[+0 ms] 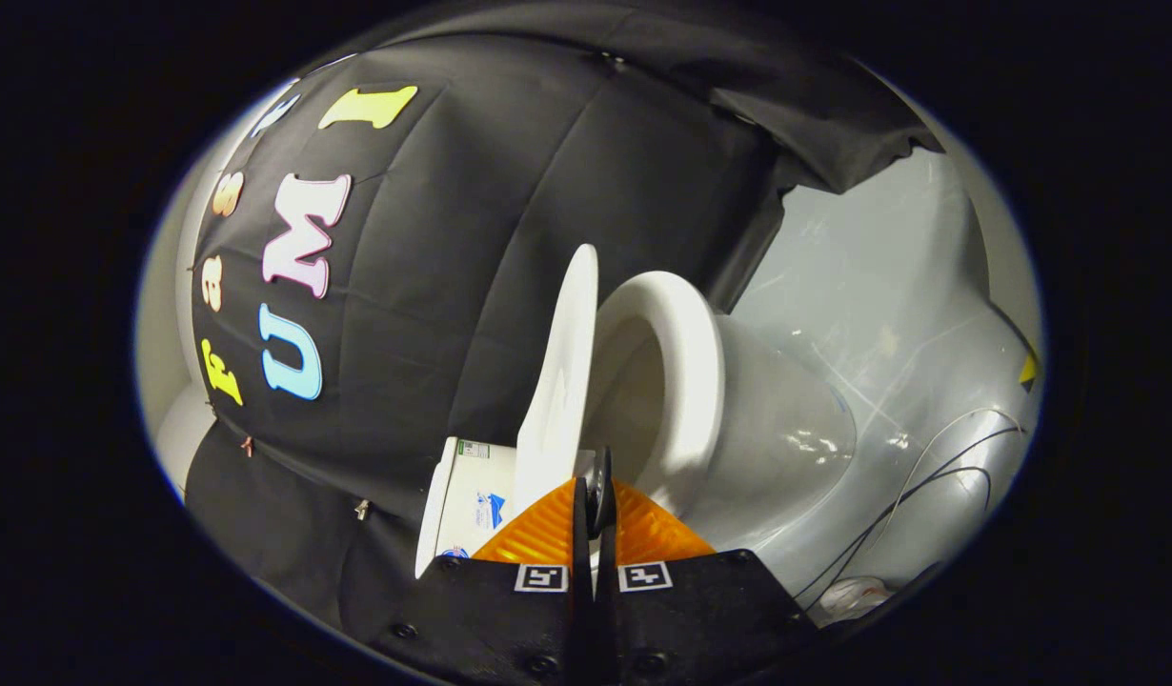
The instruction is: Open the toilet lid.
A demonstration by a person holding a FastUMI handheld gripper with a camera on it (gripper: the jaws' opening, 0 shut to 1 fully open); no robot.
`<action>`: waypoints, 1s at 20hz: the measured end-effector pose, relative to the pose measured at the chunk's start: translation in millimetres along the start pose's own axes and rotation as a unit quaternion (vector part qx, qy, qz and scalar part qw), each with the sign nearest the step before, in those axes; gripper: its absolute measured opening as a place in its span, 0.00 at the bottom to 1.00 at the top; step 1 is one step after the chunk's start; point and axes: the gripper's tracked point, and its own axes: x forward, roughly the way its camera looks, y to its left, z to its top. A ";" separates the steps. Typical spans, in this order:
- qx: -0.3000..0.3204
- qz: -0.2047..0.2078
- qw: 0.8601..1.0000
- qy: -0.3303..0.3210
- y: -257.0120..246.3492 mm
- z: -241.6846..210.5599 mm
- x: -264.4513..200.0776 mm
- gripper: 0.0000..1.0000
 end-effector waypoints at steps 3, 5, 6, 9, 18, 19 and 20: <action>-0.030 -0.007 0.999 -0.016 30.3 3.6 -3.9 0.05; -0.059 -0.005 0.998 -0.026 58.1 1.8 -8.4 0.05; -0.071 -0.007 0.997 -0.032 72.8 2.1 -10.3 0.05; -0.115 -0.016 0.992 -0.041 110.5 -3.1 -13.6 0.05; -0.235 -0.088 0.965 -0.078 164.4 -18.0 -19.3 0.05; -0.243 -0.094 0.962 -0.080 171.3 -18.5 -19.2 0.05; -0.246 -0.097 0.961 -0.083 177.7 -21.1 -18.1 0.05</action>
